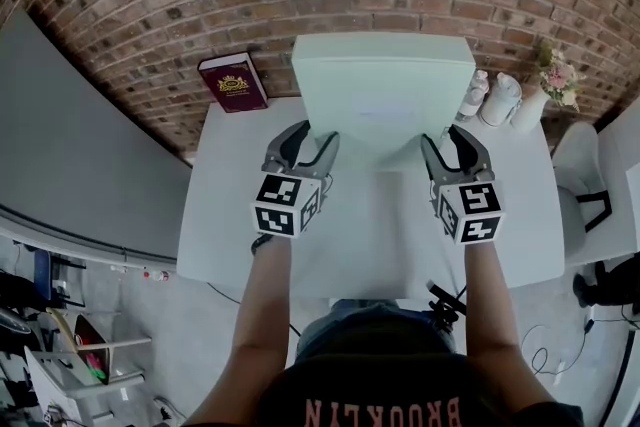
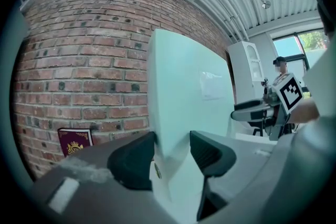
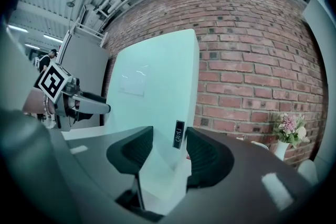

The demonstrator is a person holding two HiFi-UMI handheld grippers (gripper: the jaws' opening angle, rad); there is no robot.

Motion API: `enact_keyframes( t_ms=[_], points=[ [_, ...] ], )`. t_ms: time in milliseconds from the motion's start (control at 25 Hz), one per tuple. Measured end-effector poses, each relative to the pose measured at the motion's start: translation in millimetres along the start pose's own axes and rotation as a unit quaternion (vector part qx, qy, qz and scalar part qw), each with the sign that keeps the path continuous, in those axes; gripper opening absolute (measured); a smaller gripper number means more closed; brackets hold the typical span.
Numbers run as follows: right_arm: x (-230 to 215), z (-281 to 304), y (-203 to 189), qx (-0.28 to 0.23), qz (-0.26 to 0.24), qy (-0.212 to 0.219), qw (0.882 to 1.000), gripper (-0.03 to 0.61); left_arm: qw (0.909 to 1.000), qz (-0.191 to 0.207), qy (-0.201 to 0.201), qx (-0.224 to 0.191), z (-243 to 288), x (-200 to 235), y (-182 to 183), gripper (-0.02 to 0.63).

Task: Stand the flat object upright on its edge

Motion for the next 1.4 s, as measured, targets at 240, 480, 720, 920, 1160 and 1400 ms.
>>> enact_keyframes(
  t_ms=[240,480,720,920,1160,1400],
  points=[
    [-3.2,8.1,-20.5,0.02,0.006,-0.006,1.0,0.189,0.9998,0.012,0.005,0.017,11.3,-2.0,-18.9,0.218],
    [-8.3,15.5,-37.7,0.039,0.012,-0.008,0.999,0.183,0.9992,0.014,0.007,0.037,23.0,-4.7,-37.9,0.217],
    [-14.1,27.0,-58.2,0.056,0.025,-0.011,0.998,0.181,0.9985,0.014,0.01,0.052,36.9,-5.4,-57.5,0.216],
    [-19.7,40.2,-76.5,0.076,0.034,-0.016,0.996,0.181,0.9974,0.022,0.016,0.066,51.2,-4.9,-74.2,0.216],
    [-23.9,53.0,-98.6,0.101,0.045,-0.018,0.994,0.181,0.9949,0.035,0.023,0.092,64.6,-3.1,-97.7,0.216],
    [-26.4,65.5,-116.2,0.12,0.054,-0.015,0.991,0.179,0.9927,0.037,0.029,0.111,74.9,-0.5,-113.8,0.215]
  ],
)
Point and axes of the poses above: the fingertips, and each gripper's own axes: z forward along the fingers, x to its left, y out of its top, the point moved 4 cm from there along -z, backward along the fingers, and after that the axes turned 10 degrees about y, right-handed, at the moved point
